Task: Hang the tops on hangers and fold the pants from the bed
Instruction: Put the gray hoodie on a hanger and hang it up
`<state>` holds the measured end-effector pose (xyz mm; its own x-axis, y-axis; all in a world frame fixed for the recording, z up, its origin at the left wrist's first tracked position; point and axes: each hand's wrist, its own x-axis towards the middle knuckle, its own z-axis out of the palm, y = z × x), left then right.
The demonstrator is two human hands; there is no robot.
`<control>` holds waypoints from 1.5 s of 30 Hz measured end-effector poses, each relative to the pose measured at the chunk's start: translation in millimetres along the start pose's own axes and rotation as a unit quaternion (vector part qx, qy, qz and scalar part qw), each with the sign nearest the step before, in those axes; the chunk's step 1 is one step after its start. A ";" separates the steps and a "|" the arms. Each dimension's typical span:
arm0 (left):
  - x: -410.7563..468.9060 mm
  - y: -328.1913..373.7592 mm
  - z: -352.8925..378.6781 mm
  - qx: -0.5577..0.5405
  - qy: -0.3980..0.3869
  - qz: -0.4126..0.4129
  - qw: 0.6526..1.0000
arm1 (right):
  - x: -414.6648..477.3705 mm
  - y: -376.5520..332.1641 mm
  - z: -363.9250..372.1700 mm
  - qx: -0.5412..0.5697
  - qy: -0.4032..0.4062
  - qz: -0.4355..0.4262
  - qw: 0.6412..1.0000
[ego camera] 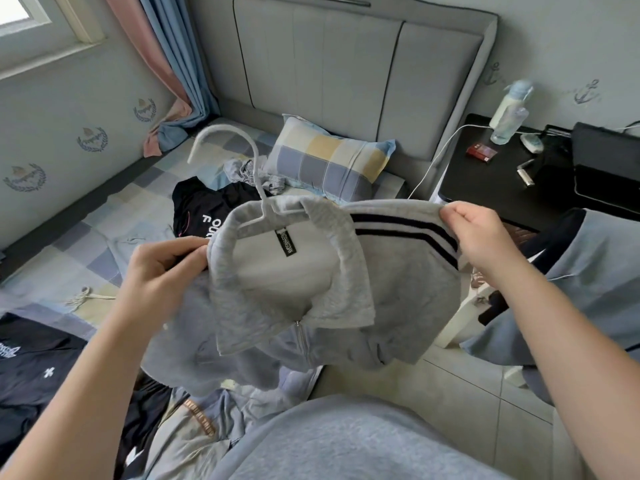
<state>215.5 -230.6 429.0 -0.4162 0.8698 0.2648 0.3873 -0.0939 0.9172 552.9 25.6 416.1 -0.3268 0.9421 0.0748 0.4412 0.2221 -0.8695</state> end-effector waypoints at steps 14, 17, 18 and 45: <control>17.7 -7.6 27.1 -0.057 -0.034 -0.052 0.996 | -60.3 -2.0 15.2 -0.186 -0.025 -0.226 0.956; 27.4 -6.0 52.4 -0.024 -0.076 -0.045 0.996 | -77.4 5.0 5.1 -0.207 0.004 -0.237 0.949; 30.1 -3.1 62.6 -0.016 -0.091 -0.042 0.995 | -84.1 7.8 -1.1 -0.205 0.019 -0.233 0.951; 15.5 220.2 523.5 -0.080 -0.501 0.178 0.843 | -331.0 114.7 -422.3 -0.115 0.222 0.107 0.962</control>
<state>725.0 15.7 479.1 0.6372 0.7383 0.2212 0.1914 -0.4295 0.8825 1064.7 -154.7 497.8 0.1589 0.9757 0.1510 0.6492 0.0120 -0.7605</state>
